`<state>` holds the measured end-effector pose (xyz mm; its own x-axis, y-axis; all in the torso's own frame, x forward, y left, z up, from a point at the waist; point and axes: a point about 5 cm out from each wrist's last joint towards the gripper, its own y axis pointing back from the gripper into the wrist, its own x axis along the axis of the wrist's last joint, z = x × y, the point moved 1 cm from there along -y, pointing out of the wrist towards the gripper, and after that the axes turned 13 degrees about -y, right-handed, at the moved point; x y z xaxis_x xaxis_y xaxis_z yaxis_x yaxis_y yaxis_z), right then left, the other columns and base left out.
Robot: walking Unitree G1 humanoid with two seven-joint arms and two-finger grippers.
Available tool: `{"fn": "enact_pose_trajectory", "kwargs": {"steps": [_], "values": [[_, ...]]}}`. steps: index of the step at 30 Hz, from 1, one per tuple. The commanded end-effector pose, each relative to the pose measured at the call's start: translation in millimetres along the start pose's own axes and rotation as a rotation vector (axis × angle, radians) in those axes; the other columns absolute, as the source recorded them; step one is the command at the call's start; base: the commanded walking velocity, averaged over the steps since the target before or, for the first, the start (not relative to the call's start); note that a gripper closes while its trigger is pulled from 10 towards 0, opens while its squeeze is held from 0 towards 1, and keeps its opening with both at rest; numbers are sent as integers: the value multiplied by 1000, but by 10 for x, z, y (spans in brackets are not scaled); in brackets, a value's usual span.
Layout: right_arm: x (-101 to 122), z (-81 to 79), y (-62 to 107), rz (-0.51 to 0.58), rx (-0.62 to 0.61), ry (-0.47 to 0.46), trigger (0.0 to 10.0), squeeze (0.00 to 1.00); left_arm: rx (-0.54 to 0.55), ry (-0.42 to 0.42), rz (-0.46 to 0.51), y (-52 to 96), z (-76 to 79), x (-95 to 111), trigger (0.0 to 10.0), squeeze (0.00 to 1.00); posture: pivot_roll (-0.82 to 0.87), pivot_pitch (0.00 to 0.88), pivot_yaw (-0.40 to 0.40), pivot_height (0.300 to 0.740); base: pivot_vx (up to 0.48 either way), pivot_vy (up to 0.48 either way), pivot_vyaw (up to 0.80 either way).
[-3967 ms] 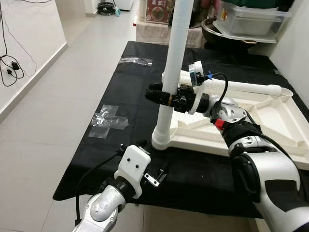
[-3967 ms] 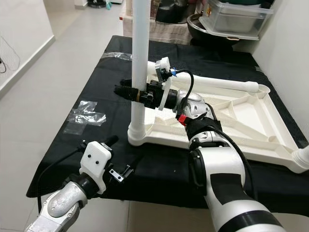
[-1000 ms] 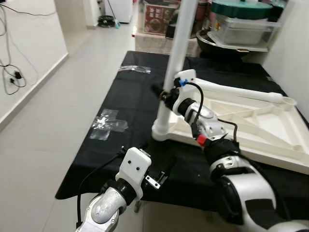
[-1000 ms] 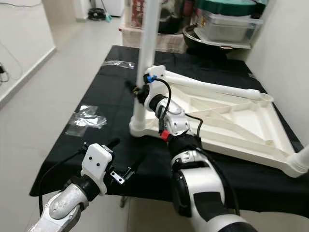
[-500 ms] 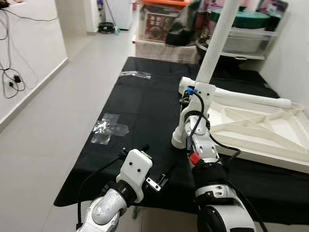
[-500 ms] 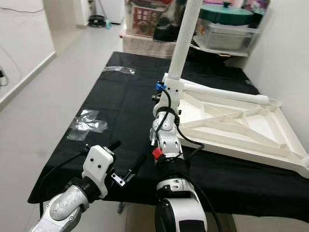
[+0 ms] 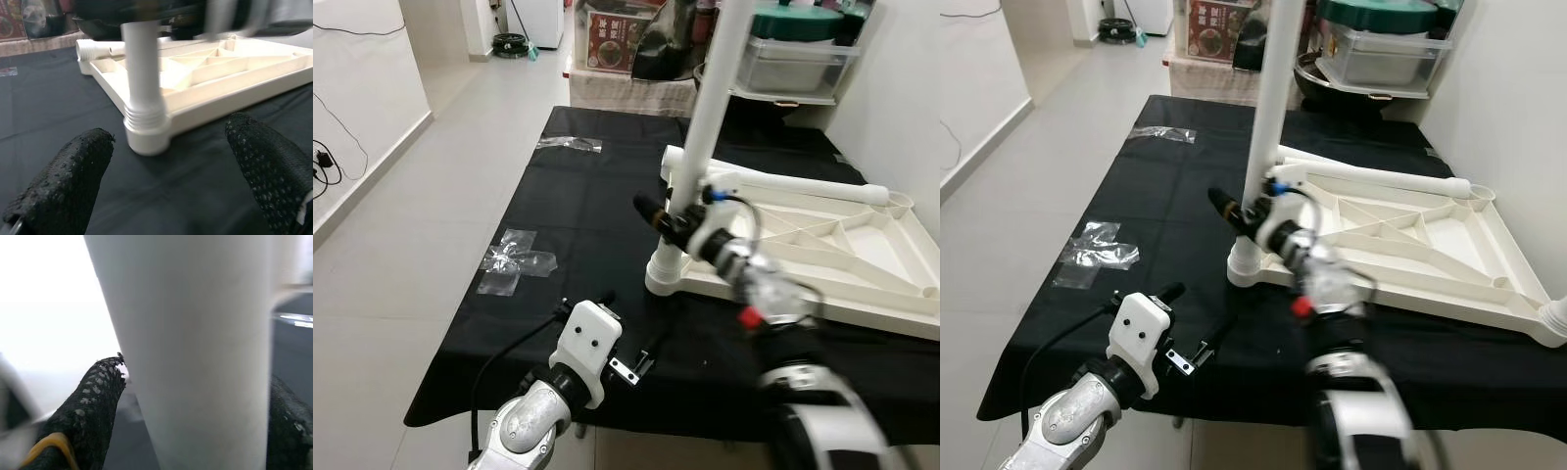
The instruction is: Building children table
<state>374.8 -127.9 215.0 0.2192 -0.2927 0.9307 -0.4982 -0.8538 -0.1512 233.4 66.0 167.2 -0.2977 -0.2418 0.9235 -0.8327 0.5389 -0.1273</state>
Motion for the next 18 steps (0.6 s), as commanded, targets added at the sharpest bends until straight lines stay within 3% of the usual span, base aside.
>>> {"fn": "enact_pose_trajectory", "kwargs": {"steps": [1, 8, 9, 15, 16, 18], "values": [[-73, -106, -127, -55, 131, -37, 10000, 0, -5, -7, -5, 5, 16, -9, 10000, 0, 110, 94, -101, 740, 0, 0, 0], [-31, -207, -408, -127, 245, -6, 10000, 0, -1, -4, -7, 24, 16, 4, 10000, 0, 128, 100, -108, 740, 0, 0, 0], [0, -305, -496, -123, 330, -13, 10000, 0, 0, -3, -7, 31, 15, 6, 10000, 0, 131, 100, -109, 740, 0, 0, 0], [0, -446, -566, -143, 467, -26, 10000, 0, -5, -6, -11, 39, 24, -2, 10000, 0, 132, 97, -110, 740, 0, 0, 0], [-23, -482, -589, -153, 495, -26, 0, 0, -6, -4, -11, 39, 28, -3, 10000, 0, 134, 94, -111, 740, 0, 0, 0], [-47, -498, -598, -164, 514, -23, 0, 0, -7, -4, -10, 38, 31, -2, 10000, 0, 133, 91, -111, 740, 0, 0, 0]]}}
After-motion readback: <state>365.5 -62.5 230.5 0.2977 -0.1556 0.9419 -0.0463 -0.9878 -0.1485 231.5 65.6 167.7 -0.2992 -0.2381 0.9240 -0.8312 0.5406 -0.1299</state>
